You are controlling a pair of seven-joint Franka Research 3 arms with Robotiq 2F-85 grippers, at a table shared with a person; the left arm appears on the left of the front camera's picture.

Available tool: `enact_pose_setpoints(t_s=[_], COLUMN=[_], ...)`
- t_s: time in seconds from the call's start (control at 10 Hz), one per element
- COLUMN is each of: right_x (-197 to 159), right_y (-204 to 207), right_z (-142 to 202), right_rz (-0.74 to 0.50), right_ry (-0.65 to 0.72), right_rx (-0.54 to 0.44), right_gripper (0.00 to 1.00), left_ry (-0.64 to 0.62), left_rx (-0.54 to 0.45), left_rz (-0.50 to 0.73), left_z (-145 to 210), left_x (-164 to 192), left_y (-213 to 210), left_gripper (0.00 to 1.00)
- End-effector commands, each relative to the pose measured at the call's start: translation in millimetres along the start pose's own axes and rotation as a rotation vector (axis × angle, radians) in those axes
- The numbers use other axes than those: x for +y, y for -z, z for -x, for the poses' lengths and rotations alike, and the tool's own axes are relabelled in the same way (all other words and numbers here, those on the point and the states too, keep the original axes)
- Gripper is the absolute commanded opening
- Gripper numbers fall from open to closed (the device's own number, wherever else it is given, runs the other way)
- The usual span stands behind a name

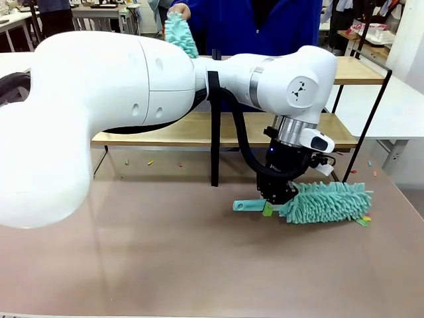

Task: Clean the shelves.
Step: Clean another randomly selected level of the Shelf with the Duster.

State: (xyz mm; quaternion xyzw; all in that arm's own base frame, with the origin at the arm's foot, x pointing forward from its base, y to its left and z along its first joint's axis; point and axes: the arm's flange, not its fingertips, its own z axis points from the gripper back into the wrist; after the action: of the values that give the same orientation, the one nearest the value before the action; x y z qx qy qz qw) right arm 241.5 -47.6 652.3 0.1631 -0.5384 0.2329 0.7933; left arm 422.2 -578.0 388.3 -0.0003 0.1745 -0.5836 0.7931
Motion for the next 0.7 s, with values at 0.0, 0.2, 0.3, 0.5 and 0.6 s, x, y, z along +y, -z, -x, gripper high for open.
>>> enact_pose_setpoints(t_s=[0.0,0.2,0.3,0.5,0.6], right_x=[0.5,0.5,0.5,0.5,0.5], right_y=[0.6,0.6,0.6,0.6,0.6], right_z=[-0.6,-0.6,-0.6,-0.6,-0.6], right_rz=[-0.001,-0.001,-0.001,-0.001,-0.001], right_ry=[0.001,0.001,0.001,0.001,0.001], right_rx=[-0.001,-0.001,-0.001,-0.001,-0.001], right_gripper=[1.00,1.00,1.00,1.00,1.00], left_ry=[0.087,0.032,-0.035,-0.127,-0.086], left_rx=[0.050,-0.038,-0.120,-0.224,-0.217], left_rz=[-0.009,0.034,0.052,0.047,0.077], left_z=[10.1,31.4,50.6,89.3,112.3], left_x=[-6.5,-9.6,-10.7,-18.4,-27.1], left_y=[7.9,4.0,-3.2,-11.8,-13.9], left_gripper=[0.13,0.13,0.13,0.13,0.13])
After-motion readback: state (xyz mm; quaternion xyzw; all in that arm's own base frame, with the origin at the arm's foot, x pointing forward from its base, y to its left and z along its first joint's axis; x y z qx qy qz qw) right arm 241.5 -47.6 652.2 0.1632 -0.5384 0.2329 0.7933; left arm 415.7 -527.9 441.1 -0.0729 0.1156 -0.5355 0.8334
